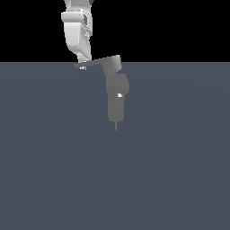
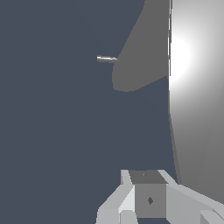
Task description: Turn on the faucet by rotating a designated handle.
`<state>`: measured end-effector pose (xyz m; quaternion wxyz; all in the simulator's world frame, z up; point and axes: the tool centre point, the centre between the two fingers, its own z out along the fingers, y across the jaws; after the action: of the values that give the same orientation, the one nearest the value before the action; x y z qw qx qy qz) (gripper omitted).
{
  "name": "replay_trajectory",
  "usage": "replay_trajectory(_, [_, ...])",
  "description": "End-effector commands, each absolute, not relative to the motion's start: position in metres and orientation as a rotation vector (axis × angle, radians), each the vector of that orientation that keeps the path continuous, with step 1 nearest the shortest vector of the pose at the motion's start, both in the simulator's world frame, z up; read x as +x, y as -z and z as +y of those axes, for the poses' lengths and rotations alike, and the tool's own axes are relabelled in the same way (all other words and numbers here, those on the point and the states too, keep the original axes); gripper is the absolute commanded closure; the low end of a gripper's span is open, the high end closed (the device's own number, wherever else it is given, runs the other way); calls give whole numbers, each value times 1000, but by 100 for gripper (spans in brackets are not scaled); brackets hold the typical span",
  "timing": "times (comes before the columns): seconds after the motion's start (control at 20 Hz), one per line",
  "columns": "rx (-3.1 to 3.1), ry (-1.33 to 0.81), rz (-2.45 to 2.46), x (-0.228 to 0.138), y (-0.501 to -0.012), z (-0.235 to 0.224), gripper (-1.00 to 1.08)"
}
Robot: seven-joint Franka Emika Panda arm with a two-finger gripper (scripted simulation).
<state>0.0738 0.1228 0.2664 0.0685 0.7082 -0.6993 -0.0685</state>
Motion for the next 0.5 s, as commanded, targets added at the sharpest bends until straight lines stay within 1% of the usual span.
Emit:
replay_trajectory(0.0, [2129, 209, -2105, 67, -268, 122, 108])
replay_trajectory(0.45, [2129, 209, -2105, 47, -272, 123, 108])
